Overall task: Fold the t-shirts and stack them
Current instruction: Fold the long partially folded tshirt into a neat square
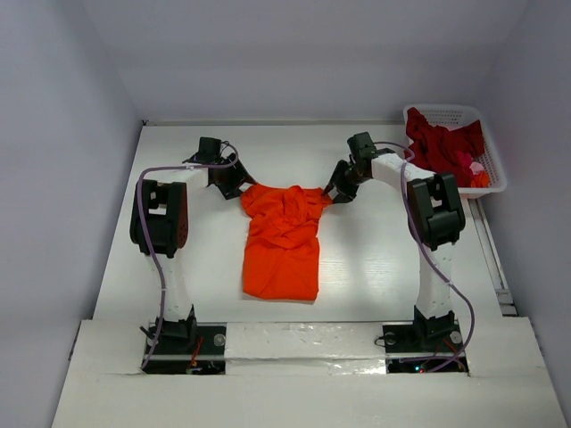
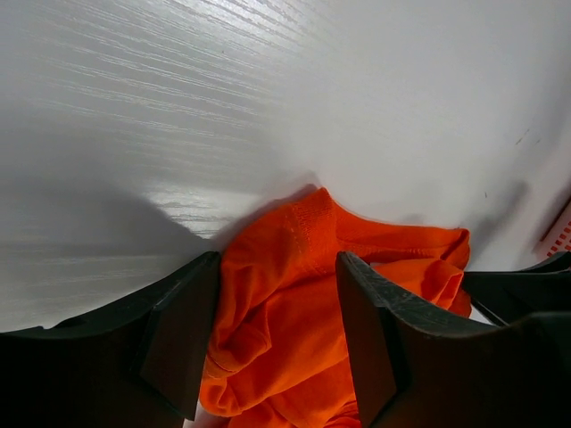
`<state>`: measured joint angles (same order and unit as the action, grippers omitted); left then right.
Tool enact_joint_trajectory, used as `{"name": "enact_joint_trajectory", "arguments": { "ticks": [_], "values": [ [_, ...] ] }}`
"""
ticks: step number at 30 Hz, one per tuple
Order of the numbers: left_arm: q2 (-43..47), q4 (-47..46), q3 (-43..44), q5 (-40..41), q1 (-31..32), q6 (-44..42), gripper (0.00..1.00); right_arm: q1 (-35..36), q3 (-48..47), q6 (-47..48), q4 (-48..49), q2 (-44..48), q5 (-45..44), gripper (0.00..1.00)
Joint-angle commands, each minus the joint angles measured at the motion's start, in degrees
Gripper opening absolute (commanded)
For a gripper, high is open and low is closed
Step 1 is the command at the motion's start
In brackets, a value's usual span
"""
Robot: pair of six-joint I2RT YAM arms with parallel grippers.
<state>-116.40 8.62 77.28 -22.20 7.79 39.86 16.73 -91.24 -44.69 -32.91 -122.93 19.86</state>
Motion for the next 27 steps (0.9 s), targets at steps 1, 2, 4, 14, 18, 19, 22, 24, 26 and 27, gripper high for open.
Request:
{"name": "enact_joint_trajectory", "arguments": {
  "ticks": [1, 2, 4, 14, 18, 19, 22, 24, 26, 27],
  "values": [
    [-0.93, 6.41, -0.72, 3.21, 0.21, -2.15, 0.53, 0.06, 0.01, 0.83, -0.76, -0.29, -1.40, 0.47],
    [-0.93, 6.49, -0.64, 3.21, 0.21, -2.15, 0.49, 0.06, -0.16, 0.92, -0.76, -0.20, -1.92, 0.47],
    [-1.11, 6.49, -0.55, 3.04, 0.21, -2.15, 0.47, 0.06, -0.34, 1.18, -0.67, -0.29, -1.93, 0.47],
    [-2.08, 6.32, 0.24, 1.98, 0.21, -1.98, 0.40, 0.06, -0.52, 1.27, 0.56, -1.61, 0.44, 0.44],
    [-2.17, 6.41, 0.60, 1.81, 0.21, -1.89, 0.36, 0.06, -0.60, 1.44, 0.82, -1.87, 0.62, 0.39],
    [-2.25, 6.49, 0.68, 1.81, 0.21, -1.89, 0.36, 0.06, -0.60, 1.53, 0.83, -1.87, 0.71, 0.38],
    [-2.52, 6.41, 0.86, 1.45, 0.21, -1.89, 0.31, 0.06, -0.17, 1.79, 1.35, -2.05, 0.97, 0.36],
    [-2.69, 6.14, 0.86, 0.93, 0.21, -1.89, 0.29, 0.06, 0.19, 1.88, 1.70, -2.05, 1.23, 0.33],
    [-2.95, 5.97, 0.77, 0.75, 0.21, -1.89, 0.27, 0.06, 0.54, 1.88, 2.06, -2.13, 1.32, 0.30],
    [-2.87, 5.88, 0.68, 0.75, 0.21, -1.89, 0.26, 0.06, 0.63, 1.88, 2.14, -2.22, 1.50, 0.29]
  ]
}}
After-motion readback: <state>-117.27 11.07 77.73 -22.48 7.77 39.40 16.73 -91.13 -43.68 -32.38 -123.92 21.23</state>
